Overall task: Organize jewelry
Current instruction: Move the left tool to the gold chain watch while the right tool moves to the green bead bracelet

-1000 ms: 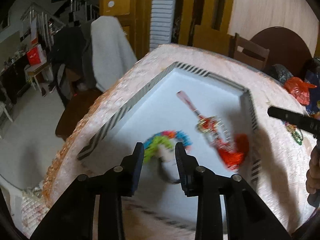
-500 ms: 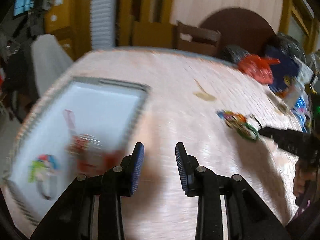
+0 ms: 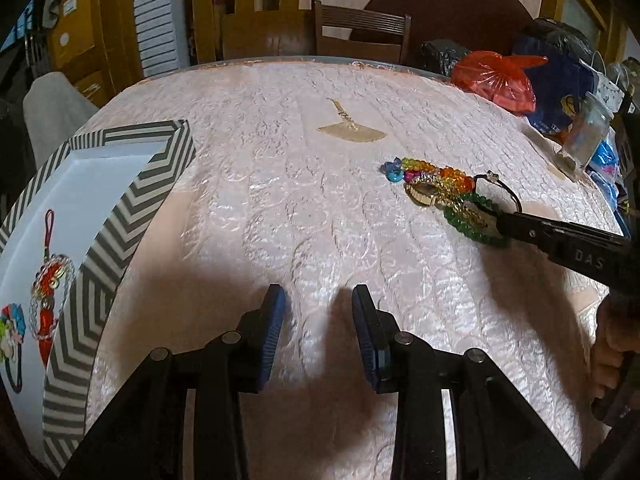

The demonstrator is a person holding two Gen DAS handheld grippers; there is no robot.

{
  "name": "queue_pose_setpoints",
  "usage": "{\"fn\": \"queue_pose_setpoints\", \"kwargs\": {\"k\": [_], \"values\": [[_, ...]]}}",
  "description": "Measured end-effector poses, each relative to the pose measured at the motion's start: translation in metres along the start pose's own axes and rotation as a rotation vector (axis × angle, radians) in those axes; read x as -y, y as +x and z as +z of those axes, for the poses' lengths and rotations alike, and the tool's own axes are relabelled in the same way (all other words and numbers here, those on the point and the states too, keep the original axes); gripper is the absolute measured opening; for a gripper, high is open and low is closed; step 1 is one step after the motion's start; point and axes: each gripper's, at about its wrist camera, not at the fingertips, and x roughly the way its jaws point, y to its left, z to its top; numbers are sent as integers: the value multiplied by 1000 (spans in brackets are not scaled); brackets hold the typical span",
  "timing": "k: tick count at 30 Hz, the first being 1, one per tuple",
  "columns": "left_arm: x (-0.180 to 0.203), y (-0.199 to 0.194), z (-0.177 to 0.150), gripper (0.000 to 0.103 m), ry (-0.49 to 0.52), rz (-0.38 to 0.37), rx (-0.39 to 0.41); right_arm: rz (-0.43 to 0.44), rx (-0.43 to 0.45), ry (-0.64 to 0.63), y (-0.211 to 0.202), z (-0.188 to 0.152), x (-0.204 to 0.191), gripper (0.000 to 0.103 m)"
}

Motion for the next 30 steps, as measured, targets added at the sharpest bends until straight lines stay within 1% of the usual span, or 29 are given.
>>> {"fn": "queue_pose_setpoints", "kwargs": {"k": [3, 6, 7, 8, 9, 11, 14, 15, 19, 23, 26, 29, 30], "values": [[4, 7, 12, 49, 7, -22, -10, -20, 10, -9, 6, 6, -5, 23], [15, 16, 30, 49, 41, -75, -11, -71, 9, -90, 10, 7, -17, 21], [21, 20, 36, 49, 61, -101, -17, -90, 4, -128, 11, 6, -21, 19], [29, 24, 43, 49, 91, -129, -26, -104, -1, -146, 10, 6, -22, 12], [35, 28, 46, 49, 112, -148, -30, -111, -12, -148, 9, 5, -20, 8], [46, 33, 51, 49, 148, -176, -35, -112, -27, -132, 4, 4, -14, 8], [60, 42, 53, 49, 193, -189, -62, -165, -43, -122, -7, -4, -6, 7], [64, 44, 52, 49, 203, -204, -71, -175, -49, -101, -12, -7, -1, 7], [75, 43, 47, 49, 257, -239, -57, -175, -48, -37, -28, -19, 20, 7], [82, 52, 59, 49, 281, -250, -66, -154, -48, -1, -34, -24, 34, 8], [87, 59, 67, 49, 303, -280, -82, -143, -42, 2, -36, -26, 37, 8], [86, 62, 70, 49, 297, -297, -86, -141, -36, 7, -36, -27, 37, 8], [85, 61, 69, 46, 296, -291, -86, -141, -36, 5, -35, -27, 36, 8]]}}
